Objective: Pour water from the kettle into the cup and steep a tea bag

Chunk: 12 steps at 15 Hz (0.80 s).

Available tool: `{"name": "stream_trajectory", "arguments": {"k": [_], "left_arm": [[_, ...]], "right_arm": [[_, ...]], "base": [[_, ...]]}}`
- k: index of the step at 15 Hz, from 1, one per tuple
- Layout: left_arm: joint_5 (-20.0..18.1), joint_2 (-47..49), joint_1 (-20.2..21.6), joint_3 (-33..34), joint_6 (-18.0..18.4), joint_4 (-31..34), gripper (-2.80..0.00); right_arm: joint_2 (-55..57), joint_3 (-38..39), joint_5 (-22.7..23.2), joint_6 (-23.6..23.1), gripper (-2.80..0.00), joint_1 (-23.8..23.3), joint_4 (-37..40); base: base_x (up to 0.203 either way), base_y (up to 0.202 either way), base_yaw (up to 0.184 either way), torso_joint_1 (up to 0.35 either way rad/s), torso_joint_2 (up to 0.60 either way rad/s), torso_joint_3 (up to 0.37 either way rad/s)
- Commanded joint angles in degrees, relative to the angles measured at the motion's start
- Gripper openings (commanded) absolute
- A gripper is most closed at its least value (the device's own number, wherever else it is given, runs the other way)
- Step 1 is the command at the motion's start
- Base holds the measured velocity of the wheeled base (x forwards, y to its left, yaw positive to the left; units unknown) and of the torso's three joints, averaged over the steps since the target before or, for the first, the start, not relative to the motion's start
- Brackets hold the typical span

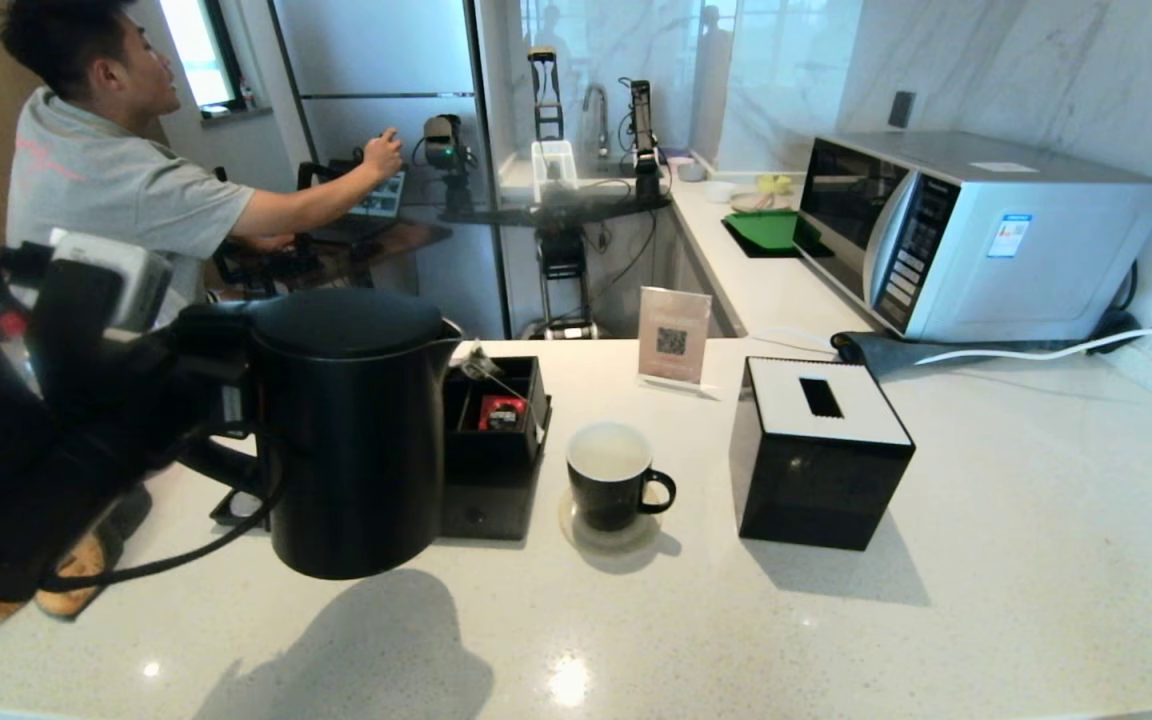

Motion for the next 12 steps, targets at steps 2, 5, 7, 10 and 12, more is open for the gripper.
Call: {"name": "stream_trajectory", "arguments": {"k": [2,5,7,10,12], "left_arm": [[2.75,1.13,-3.99,-2.14,1.34,1.63,-2.8],[6.79,4.23,-7.69,-5.2,2.6,1.74,-2.8],[9.77,5.94,-9.9,-6.56,3.03,1.84,-2.8],[12.8,7.23,-12.31,-8.09,3.06,4.34,-2.8],[13.92,8.1,-12.98,-9.43,3.06,6.25,-2.8]], "right_arm": [[0.07,0.06,-0.02,0.0,-2.8,0.02,-0.01],[0.07,-0.03,-0.02,0.0,-2.8,0.02,0.0],[0.07,-0.02,-0.02,0.0,-2.8,0.02,-0.01],[0.07,0.01,-0.02,0.0,-2.8,0.02,0.01],[0.07,-0.02,-0.02,0.0,-2.8,0.02,-0.01]], "base": [[0.0,0.0,0.0,0.0,0.0,0.0],[0.0,0.0,0.0,0.0,0.0,0.0],[0.0,0.0,0.0,0.0,0.0,0.0],[0.0,0.0,0.0,0.0,0.0,0.0],[0.0,0.0,0.0,0.0,0.0,0.0]]}}
